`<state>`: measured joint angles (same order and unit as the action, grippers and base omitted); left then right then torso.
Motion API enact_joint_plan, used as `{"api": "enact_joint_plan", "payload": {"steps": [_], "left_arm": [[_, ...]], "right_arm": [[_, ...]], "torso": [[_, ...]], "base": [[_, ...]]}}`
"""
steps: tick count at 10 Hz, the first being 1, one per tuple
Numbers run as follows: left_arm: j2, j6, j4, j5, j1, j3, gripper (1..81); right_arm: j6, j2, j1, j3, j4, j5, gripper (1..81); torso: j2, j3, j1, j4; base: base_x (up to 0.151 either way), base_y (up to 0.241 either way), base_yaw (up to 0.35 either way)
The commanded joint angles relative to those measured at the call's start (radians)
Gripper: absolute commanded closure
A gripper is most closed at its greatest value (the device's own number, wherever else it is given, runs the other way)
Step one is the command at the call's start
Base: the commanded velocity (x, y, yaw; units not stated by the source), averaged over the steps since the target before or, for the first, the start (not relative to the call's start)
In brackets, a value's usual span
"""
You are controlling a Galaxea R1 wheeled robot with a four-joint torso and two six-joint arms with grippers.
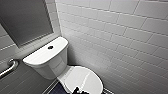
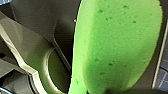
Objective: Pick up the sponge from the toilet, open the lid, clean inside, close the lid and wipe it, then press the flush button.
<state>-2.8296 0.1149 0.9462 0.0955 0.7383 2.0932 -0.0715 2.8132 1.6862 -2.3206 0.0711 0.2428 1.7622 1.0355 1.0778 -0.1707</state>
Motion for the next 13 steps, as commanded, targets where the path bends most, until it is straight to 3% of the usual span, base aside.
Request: {"api": "enact_joint_plan", "payload": {"steps": [1, 13], "left_arm": [[0.004, 0.014, 0.039, 0.036, -0.185, -0.076, 1.0], [0.061, 0.014, 0.072, 0.027, -0.216, -0.18, 1.0]], "right_arm": [[0.001, -0.007, 0.017, 0.008, -0.007, -0.077, 81.1], [0.006, -0.001, 0.016, 0.014, -0.008, -0.077, 81.1]], "torso": [[0.0, 0.0, 0.0, 0.0], [0.0, 0.001, 0.0, 0.0]], "base": [[0.0, 0.0, 0.0], [0.0, 0.0, 0.0]]}}
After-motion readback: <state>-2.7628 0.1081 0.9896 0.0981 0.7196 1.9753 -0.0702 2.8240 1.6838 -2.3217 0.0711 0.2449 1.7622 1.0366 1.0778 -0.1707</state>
